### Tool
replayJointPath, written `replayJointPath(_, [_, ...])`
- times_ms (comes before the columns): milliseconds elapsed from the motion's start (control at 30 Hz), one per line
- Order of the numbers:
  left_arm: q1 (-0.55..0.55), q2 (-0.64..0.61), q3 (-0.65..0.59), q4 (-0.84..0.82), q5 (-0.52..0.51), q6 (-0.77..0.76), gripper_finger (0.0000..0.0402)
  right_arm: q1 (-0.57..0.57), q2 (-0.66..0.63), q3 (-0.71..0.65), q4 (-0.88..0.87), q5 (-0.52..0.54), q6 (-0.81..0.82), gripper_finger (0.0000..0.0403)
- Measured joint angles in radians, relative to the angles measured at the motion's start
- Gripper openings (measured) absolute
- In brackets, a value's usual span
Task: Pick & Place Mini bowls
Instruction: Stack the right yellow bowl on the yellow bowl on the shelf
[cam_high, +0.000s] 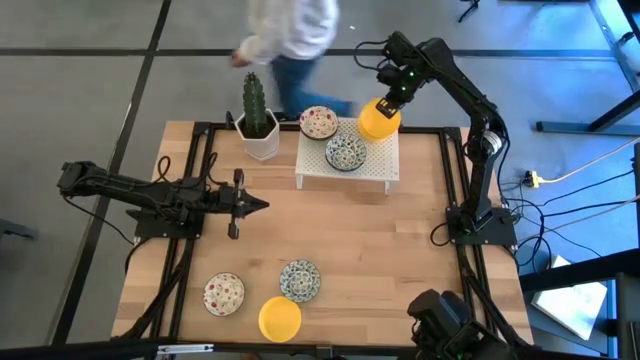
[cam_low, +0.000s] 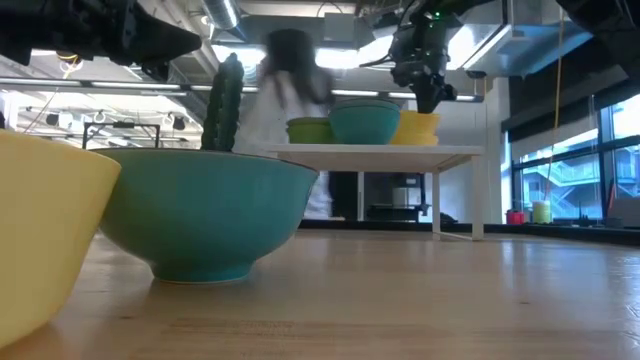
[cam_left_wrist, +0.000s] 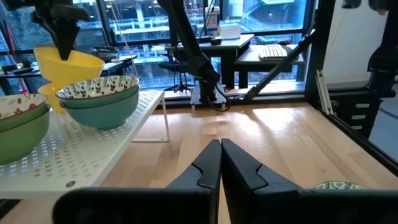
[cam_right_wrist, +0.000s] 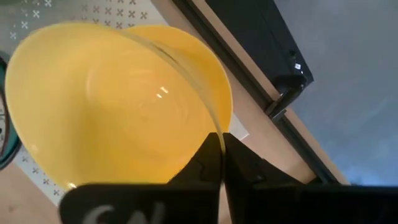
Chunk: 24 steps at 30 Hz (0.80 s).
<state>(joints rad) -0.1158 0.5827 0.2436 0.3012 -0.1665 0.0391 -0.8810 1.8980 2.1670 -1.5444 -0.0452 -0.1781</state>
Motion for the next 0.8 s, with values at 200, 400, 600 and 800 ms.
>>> replayJointPath(200, [0.000, 0.000, 0.000, 0.018, 0.000, 0.000, 0.0006, 0.012, 0.008, 0.000, -0.002, 0.000, 0.027, 0.0004])
replayJointPath(400, [0.000, 0.000, 0.000, 0.018, 0.000, 0.000, 0.0006, 0.024, 0.017, 0.000, -0.018, 0.000, 0.021, 0.0011])
replayJointPath(600, [0.000, 0.000, 0.000, 0.018, 0.000, 0.000, 0.0006, 0.024, 0.018, 0.000, -0.011, 0.002, 0.014, 0.0041])
replayJointPath(800, [0.000, 0.000, 0.000, 0.018, 0.000, 0.000, 0.0006, 0.026, 0.018, 0.000, 0.001, 0.010, 0.018, 0.0072])
